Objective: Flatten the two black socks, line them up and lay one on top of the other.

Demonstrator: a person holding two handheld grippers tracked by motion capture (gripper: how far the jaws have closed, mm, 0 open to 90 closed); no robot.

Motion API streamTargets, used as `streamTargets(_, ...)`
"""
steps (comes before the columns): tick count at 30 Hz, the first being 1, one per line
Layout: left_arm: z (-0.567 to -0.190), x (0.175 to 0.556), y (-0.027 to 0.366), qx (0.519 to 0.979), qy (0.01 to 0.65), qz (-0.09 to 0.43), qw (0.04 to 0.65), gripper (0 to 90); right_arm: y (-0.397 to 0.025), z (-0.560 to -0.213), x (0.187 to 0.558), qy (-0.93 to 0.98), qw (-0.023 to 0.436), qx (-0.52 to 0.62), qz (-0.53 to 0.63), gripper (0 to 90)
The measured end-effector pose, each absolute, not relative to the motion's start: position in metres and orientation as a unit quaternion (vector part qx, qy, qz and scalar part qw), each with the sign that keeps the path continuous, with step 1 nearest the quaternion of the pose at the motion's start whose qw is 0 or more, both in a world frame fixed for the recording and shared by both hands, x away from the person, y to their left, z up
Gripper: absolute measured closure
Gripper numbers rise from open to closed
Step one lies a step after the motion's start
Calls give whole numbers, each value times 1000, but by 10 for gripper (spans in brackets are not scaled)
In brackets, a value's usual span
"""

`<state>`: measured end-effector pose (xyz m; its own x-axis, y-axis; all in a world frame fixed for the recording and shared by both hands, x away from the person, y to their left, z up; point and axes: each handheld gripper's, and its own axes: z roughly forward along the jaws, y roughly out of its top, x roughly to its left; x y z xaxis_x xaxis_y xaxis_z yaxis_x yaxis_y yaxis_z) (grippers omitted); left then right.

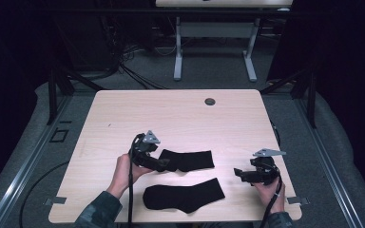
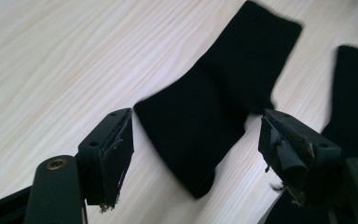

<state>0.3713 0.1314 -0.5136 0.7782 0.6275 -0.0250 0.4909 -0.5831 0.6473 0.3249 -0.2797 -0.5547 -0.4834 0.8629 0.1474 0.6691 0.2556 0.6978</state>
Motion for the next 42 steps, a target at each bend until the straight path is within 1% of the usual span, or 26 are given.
streamTargets(1,-517,371,135,884,320,99,326,263,-274,-551,328,783,128,489,362,226)
streamTargets(3,-526,370,140,888,323,94,313,263,-262,-546,334,791,114,477,366,257)
streamTargets(5,-537,369,142,891,327,87,303,265,-249,-543,341,798,111,468,364,315)
streamTargets(8,-551,366,143,895,330,82,290,268,-230,-542,350,806,95,461,359,380)
streamTargets(13,-563,364,139,895,332,80,287,283,-205,-549,363,821,86,447,345,448)
streamTargets(16,-565,366,137,892,331,85,295,322,-197,-551,368,821,83,446,345,490)
streamTargets(19,-566,368,135,892,329,85,298,398,-192,-555,372,825,79,449,334,533)
streamTargets(21,-566,369,134,895,322,77,299,477,-190,-558,373,828,77,446,331,562)
streamTargets(22,-566,369,133,895,321,82,297,495,-190,-558,373,829,74,447,328,582)
streamTargets(24,-566,370,131,896,318,85,298,578,-188,-561,374,830,73,447,324,611)
streamTargets(25,-566,370,130,896,317,87,298,603,-188,-563,374,834,72,445,317,635)
streamTargets(29,-566,369,128,898,312,96,296,748,-186,-567,373,836,73,444,315,700)
streamTargets(32,-566,369,127,897,312,111,294,850,-187,-568,372,834,69,443,321,776)
streamTargets(34,-564,368,128,895,315,123,293,868,-187,-569,371,834,65,440,326,811)
streamTargets(36,-559,366,129,891,315,144,292,874,-187,-568,370,833,70,438,329,833)
streamTargets(42,-533,354,131,890,287,235,266,876,-188,-557,364,829,80,431,347,844)
